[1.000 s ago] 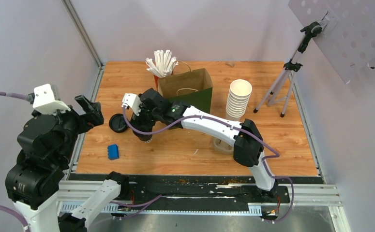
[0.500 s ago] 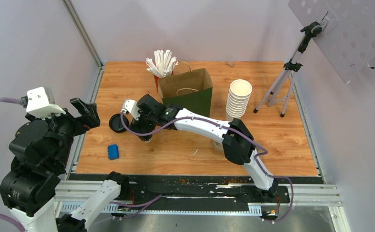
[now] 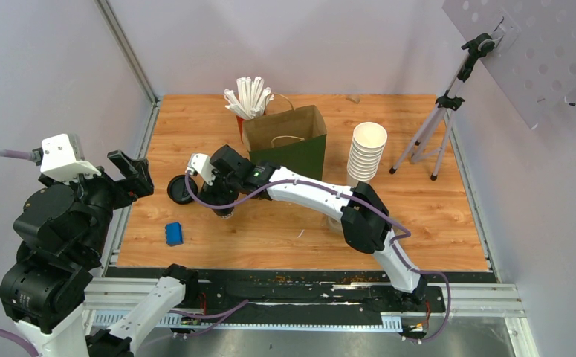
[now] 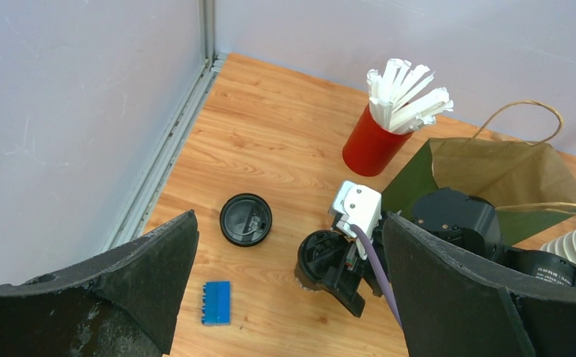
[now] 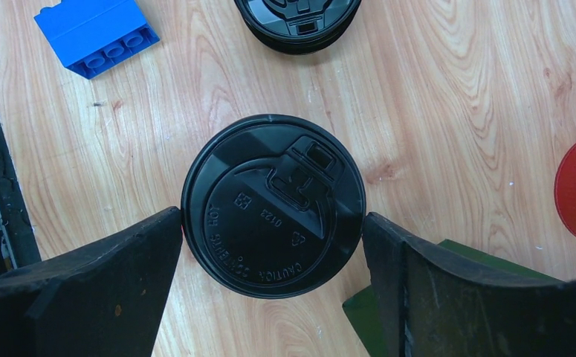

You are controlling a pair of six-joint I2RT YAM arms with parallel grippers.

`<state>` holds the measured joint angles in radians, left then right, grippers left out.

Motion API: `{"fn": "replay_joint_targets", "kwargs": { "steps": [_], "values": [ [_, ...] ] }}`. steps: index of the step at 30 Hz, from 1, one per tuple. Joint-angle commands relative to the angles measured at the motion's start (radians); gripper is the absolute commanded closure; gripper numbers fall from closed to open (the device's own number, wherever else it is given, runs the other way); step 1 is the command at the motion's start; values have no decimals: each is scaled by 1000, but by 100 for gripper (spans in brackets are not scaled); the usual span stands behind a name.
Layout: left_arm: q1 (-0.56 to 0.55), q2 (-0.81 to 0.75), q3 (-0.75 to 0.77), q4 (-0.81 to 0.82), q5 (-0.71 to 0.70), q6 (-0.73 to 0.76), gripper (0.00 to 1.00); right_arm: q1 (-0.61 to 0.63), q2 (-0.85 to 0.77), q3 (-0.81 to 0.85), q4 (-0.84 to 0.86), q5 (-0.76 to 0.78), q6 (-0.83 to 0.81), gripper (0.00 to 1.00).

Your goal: Pack the takeout coffee

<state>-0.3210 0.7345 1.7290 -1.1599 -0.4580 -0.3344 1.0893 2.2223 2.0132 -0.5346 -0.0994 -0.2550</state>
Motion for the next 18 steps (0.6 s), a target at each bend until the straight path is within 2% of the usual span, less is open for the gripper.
{"fn": "replay_joint_targets", "kwargs": {
  "steps": [1,13,18],
  "values": [
    [-4,1,24,14,-8,9,0,-7,9,41,18,-15,13,11],
    [-4,-10,16,4,-7,-2,0,-8,1,13,27,-23,4,19],
    [-4,-11,15,3,-5,-6,0,-9,-2,18,23,-26,7,19]
  ]
}}
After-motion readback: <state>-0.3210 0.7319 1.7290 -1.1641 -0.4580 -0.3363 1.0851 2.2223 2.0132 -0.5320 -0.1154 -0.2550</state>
